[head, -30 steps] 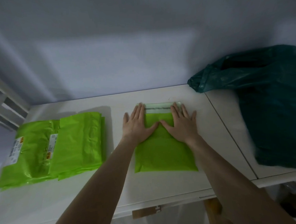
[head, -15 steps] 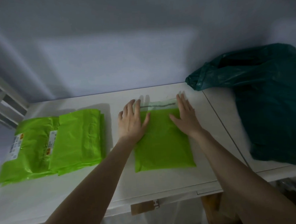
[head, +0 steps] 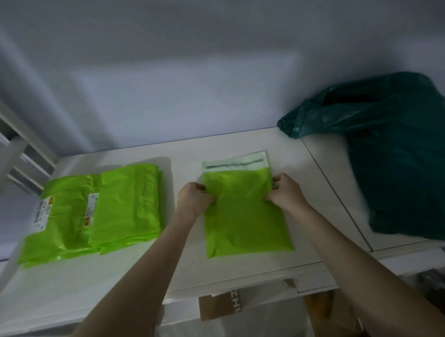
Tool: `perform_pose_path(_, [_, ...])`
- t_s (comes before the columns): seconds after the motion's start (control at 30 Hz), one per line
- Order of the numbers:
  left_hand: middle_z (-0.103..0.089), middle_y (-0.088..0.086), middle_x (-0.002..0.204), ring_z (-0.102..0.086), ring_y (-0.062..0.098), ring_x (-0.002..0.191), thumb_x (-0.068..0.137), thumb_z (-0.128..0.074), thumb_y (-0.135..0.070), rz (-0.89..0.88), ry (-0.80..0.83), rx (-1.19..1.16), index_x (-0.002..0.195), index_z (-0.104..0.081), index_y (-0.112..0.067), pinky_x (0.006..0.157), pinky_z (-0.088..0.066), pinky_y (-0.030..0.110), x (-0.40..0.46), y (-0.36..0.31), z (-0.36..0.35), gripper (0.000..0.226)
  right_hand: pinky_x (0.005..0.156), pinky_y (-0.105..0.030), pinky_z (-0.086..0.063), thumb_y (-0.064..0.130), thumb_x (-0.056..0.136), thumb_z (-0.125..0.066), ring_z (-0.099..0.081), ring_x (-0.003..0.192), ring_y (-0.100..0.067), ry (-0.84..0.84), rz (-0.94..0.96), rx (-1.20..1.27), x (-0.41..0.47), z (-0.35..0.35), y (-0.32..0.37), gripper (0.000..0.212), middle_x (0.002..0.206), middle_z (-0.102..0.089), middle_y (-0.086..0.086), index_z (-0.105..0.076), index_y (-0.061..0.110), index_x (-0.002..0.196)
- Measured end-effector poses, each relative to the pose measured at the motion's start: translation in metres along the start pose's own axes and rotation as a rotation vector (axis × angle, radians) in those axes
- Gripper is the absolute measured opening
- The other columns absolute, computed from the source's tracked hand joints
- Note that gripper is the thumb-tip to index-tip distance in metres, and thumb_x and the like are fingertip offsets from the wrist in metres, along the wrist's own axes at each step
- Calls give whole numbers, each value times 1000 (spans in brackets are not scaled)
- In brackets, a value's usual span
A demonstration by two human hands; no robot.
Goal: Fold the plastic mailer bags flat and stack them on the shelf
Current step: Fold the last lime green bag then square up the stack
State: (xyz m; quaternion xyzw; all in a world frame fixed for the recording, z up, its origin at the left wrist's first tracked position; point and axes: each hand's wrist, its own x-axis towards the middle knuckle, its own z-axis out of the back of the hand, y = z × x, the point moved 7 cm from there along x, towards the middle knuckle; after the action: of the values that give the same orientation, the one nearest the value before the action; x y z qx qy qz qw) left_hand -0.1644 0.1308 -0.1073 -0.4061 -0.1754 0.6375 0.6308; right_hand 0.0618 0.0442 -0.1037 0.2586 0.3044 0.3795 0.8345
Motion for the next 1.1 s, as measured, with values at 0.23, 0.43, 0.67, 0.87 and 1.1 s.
perform_pose_path(0.23, [-55, -5, 39, -42, 1, 31, 81, -64, 5, 52, 196, -488, 76, -61, -9, 34, -34, 11, -5, -6, -4, 15, 52, -26, -48, -5, 77, -63, -58, 57, -21, -27, -42, 227, -4, 13, -1, 12, 69, -61, -10, -64, 7, 79])
perform_pose_path(0.43, [-62, 11, 68, -67, 11, 53, 88, -45, 14, 112, 231, -848, 92, -54, 0, 42, -47, 17, -4, -10, -7, 17, 57, -25, -57, -11, 86, -45, -67, 57, -17, 62, -117, 605, 1, 12, -3, 22, 90, -66, -21, -60, 4, 82])
perform_pose_path(0.67, [-62, 10, 77, -61, 20, 72, 94, -32, -11, 160, 160, -856, 81, -55, -8, 65, -48, 24, 5, -7, -12, 27, 74, -33, -50, 19, 93, -32, -63, 72, -24, 90, -234, 865, -4, 9, 0, 29, 84, -64, -12, -58, 7, 89])
perform_pose_path(0.87, [-57, 3, 92, -54, 11, 79, 83, -62, 2, -151, 197, -438, 99, -59, -8, 61, -44, 6, 5, -17, -14, 18, 69, -30, -51, 20, 90, -58, -60, 75, -23, 67, -174, 800, -2, 14, 9, 14, 91, -61, -14, -57, 7, 94])
perform_pose_path(1.1, [-54, 17, 118, -58, 26, 97, 69, -66, -9, -201, 200, -350, 101, -52, -33, 79, -53, 36, -2, -11, -15, 43, 44, -20, -47, 15, 80, -71, -54, 66, -14, -9, -195, 612, -10, 21, -11, 48, 89, -53, -8, -41, 6, 116])
